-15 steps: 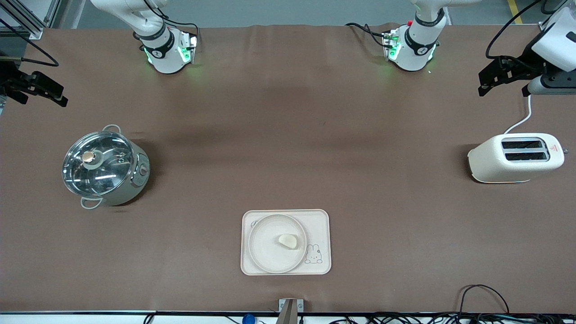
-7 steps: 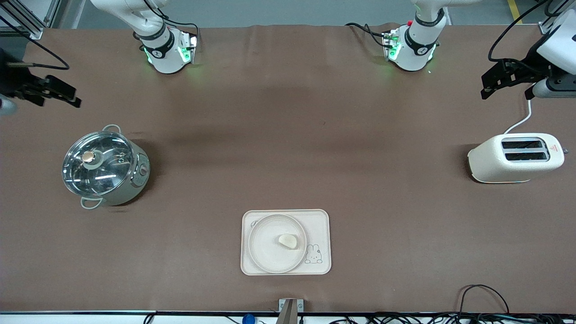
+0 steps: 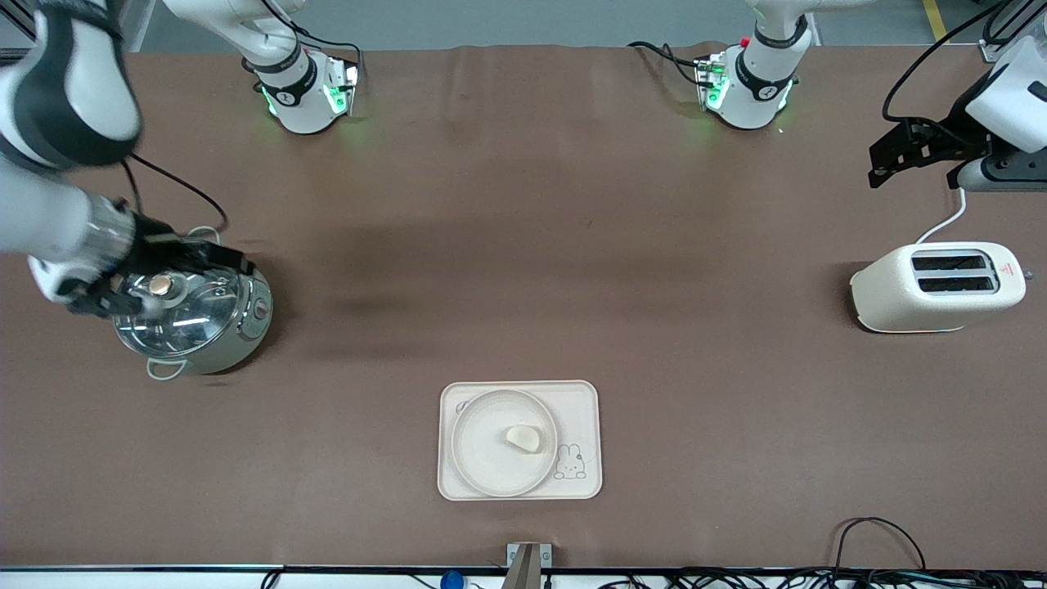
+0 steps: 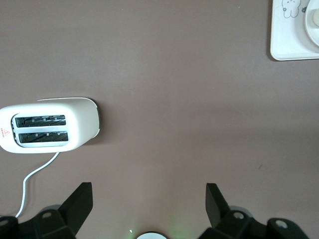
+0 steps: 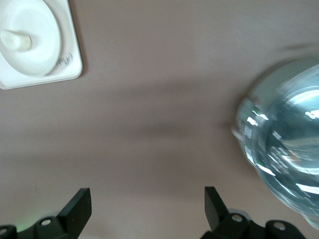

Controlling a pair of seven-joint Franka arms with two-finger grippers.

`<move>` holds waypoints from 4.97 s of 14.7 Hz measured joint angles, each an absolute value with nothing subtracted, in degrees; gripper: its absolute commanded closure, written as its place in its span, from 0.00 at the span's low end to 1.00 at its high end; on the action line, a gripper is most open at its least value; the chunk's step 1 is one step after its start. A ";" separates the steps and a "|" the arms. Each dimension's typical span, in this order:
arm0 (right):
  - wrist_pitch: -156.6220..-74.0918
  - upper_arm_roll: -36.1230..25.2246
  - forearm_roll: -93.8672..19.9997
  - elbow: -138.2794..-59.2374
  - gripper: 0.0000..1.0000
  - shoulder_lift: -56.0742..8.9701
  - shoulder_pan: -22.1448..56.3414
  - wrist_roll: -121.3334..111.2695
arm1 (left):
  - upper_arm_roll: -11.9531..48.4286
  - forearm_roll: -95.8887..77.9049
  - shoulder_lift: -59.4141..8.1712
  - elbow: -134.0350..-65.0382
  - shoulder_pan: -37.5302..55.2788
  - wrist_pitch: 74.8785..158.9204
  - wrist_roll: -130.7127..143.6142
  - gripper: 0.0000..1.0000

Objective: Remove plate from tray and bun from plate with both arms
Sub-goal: 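Move the right gripper past the pot toward the white plate on the tray, then grasp the plate rim with the right gripper and lift it, then carry the plate off the tray and set it down beyond it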

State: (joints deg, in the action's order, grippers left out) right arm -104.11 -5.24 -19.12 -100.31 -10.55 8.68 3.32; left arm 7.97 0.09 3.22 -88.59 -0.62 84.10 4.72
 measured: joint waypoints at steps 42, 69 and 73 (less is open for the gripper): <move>-146.32 -4.01 -38.65 -69.37 0.95 -59.15 28.28 12.68 | 7.67 0.04 1.79 -87.28 -3.80 84.83 4.57 0.00; -152.43 4.15 -40.52 -113.42 0.98 -30.34 29.84 9.97 | 7.64 0.04 0.85 -86.13 -4.77 85.29 4.57 0.00; -155.31 4.17 -41.19 -116.13 0.36 -30.24 31.63 9.97 | 7.64 0.04 0.88 -85.57 -4.77 85.27 4.57 0.00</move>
State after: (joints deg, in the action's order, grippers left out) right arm -155.31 4.17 -41.19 -116.13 -30.24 31.63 9.97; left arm 7.64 0.04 0.88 -85.57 -4.77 85.27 4.57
